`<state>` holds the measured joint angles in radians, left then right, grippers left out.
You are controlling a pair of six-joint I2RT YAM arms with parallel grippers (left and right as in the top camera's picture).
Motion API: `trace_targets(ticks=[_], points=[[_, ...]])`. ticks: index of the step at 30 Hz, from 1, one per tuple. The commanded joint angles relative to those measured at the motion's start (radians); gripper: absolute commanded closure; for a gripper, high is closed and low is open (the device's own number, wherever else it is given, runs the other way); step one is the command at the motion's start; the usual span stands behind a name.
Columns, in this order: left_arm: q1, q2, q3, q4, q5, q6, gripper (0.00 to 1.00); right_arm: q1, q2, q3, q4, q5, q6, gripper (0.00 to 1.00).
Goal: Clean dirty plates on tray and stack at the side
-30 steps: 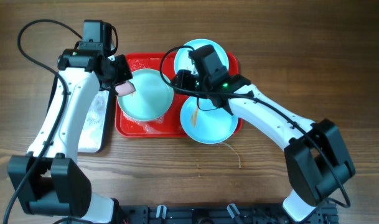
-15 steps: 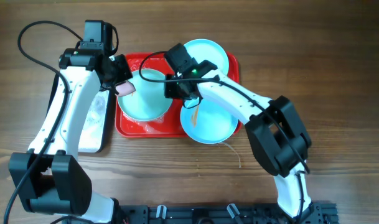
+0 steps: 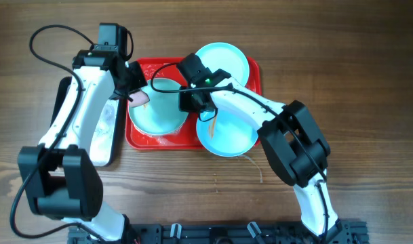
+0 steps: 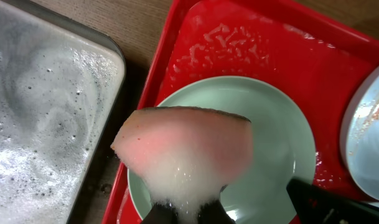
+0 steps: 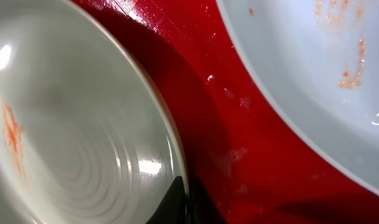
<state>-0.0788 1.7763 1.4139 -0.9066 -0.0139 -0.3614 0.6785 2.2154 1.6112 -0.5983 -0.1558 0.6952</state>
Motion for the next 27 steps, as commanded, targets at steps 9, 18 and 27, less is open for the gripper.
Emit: trace_targets(ticks=[9,18,27], points=[[-0.033,0.164,0.011,0.072,-0.013,0.052,0.96,0.005,0.021,0.017,-0.006,-0.001,-0.023,0.96],[-0.074,0.264,0.011,0.010,-0.048,0.214,0.96,0.005,0.021,0.017,-0.007,-0.002,-0.038,0.96],[-0.074,0.266,0.010,0.018,-0.122,0.213,0.96,0.005,0.021,0.017,-0.009,-0.014,-0.038,0.96]])
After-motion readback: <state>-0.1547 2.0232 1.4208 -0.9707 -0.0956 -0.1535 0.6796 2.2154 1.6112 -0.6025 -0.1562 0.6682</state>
